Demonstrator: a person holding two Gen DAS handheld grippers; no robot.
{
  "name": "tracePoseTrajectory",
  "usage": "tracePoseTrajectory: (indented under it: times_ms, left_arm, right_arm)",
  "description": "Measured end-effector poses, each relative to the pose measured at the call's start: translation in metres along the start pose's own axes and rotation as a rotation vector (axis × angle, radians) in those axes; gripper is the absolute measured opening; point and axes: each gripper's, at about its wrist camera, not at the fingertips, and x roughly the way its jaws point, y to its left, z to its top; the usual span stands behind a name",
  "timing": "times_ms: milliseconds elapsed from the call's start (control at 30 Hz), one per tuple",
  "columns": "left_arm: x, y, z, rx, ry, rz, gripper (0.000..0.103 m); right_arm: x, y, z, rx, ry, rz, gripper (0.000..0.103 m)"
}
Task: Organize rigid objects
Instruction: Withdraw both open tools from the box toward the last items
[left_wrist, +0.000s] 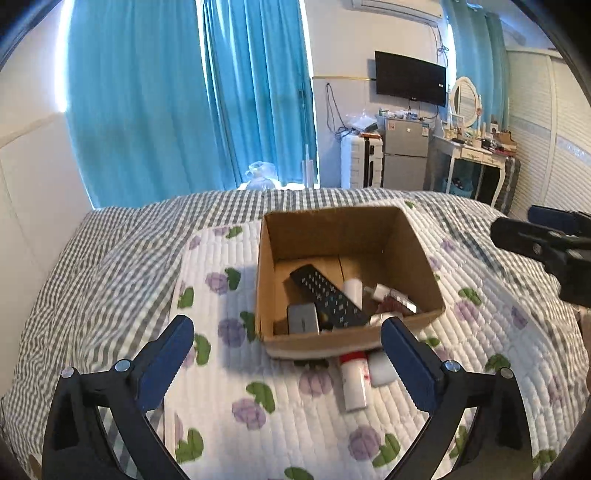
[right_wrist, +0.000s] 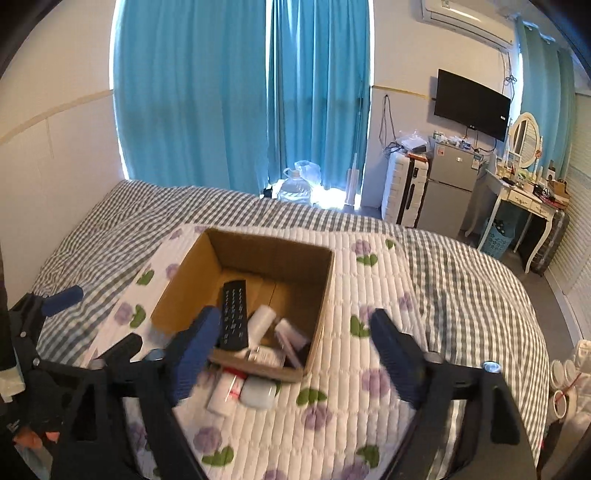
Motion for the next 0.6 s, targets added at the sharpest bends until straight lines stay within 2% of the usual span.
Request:
tracePoseTrajectory:
  times_ms: [133,400,533,600]
  left_arm:
    - [0.018,0.003,-0.020,-0.007,0.042,0.015,0.103]
    - [0.067,0.003,-0.067,-0.010,0.098,-0.002,0.103]
    - [0.085,0.003,-0.088,0.006,0.147,0.036,0.103]
    - [0.089,0.002,-0.091,-0.012,0.164,0.062,0.103]
  right_arm:
    - [0.015,0.003,-0.023,-0.005,0.031,-0.014,0.098]
    - [0.088,0.006,-0.086,-0.007,0.142,-0.025,0.098]
    - [0.127,0.006,-0.118,-0.007,0.263,-0.029,0.098]
    - [0.141,0.011,-0.124,-0.027,0.295,-0.043,0.098]
